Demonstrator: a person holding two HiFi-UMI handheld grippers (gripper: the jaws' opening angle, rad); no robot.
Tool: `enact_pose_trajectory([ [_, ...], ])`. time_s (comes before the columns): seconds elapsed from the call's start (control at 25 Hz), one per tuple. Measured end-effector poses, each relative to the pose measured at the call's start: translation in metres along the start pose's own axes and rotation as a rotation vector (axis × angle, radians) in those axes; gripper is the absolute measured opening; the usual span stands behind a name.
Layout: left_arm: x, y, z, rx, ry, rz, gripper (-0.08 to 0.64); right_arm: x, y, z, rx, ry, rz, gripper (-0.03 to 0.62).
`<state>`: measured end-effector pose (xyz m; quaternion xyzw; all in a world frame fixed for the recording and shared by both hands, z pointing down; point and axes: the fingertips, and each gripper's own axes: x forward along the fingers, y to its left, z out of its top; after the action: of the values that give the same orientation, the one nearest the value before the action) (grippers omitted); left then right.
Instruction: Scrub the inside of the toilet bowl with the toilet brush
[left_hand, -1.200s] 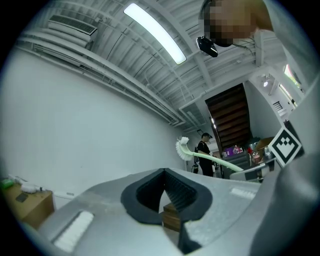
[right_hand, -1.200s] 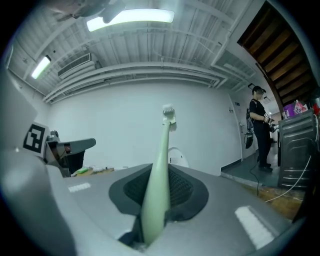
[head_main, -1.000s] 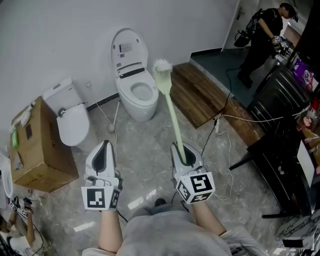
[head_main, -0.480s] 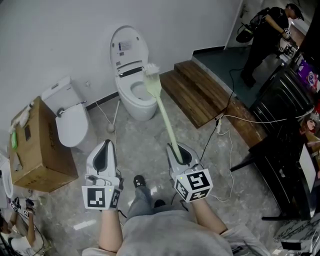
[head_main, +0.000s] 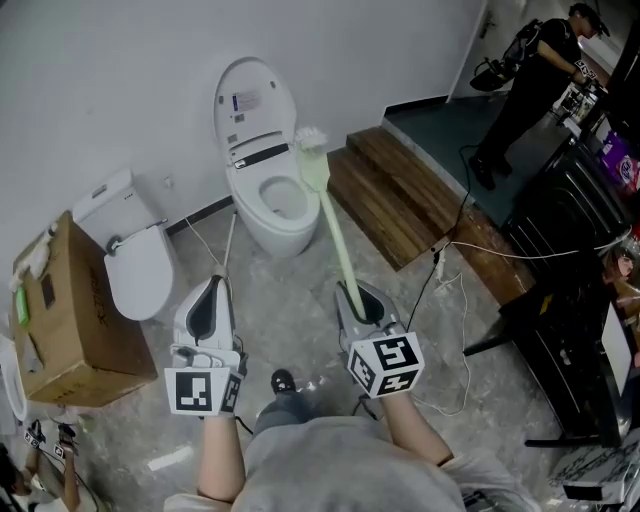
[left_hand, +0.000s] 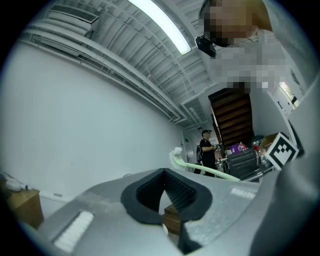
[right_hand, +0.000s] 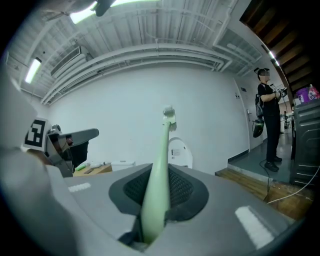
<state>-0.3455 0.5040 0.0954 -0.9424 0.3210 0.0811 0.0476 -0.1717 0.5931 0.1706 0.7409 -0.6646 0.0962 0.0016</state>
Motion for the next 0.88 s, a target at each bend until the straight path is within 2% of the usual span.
enact_pose_trajectory([
  [0.44,0.082,0.086,-0.012,0.0,-0.011,-0.032,0.0,0.103,-0.004,0.03,0.031,-0.035,-0.058,0.058],
  [0.64,0.107,0.108,-0.023,0.008,-0.008,-0.082,0.0,0.135,-0.002,0.035,0.034,-0.044,-0.073,0.058],
  [0.88,0.135,0.128,-0.038,0.002,0.009,-0.092,0.0,0.164,-0.008,0.033,0.028,-0.026,-0.085,0.06],
])
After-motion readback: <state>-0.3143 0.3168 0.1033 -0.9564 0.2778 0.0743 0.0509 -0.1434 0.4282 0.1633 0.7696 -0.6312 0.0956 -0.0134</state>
